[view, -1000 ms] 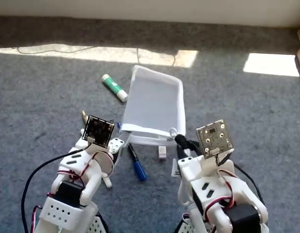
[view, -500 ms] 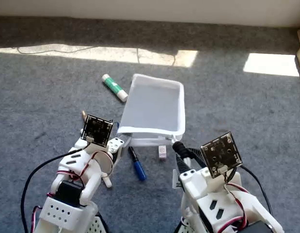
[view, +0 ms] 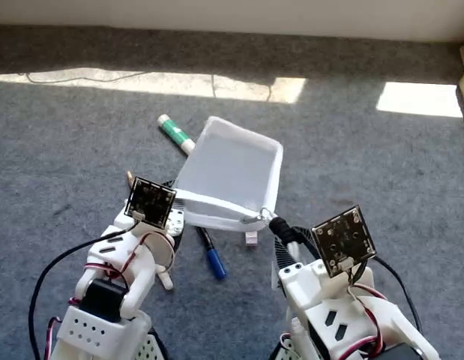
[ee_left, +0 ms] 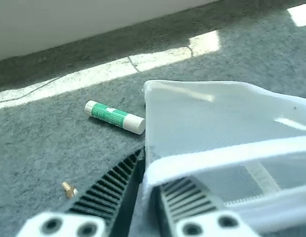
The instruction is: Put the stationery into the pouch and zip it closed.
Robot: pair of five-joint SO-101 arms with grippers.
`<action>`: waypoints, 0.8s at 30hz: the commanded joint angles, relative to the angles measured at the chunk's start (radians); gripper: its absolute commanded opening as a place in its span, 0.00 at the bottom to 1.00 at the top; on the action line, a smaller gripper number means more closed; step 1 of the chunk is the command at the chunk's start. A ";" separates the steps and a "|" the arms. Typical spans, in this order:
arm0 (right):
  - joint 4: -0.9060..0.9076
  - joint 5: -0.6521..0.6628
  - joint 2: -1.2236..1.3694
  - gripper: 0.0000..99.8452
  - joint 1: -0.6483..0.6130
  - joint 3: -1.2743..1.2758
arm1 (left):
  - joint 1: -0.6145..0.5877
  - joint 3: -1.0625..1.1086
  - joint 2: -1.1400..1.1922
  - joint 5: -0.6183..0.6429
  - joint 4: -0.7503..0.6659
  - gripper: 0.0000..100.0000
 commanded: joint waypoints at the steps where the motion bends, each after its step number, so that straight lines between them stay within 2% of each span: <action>1: -0.008 -0.049 -0.004 0.20 0.010 -0.050 | 0.077 -0.147 -0.007 0.021 0.101 0.01; 12: -0.061 -0.126 -0.002 0.22 0.220 -0.050 | 0.071 -0.367 -0.004 0.035 0.203 0.01; 17: -0.088 -0.138 -0.001 0.22 0.252 -0.048 | -0.056 -0.481 -0.004 0.035 0.238 0.01; 24: -0.087 -0.135 0.004 0.22 0.254 -0.048 | -0.180 -0.618 -0.004 0.029 0.371 0.01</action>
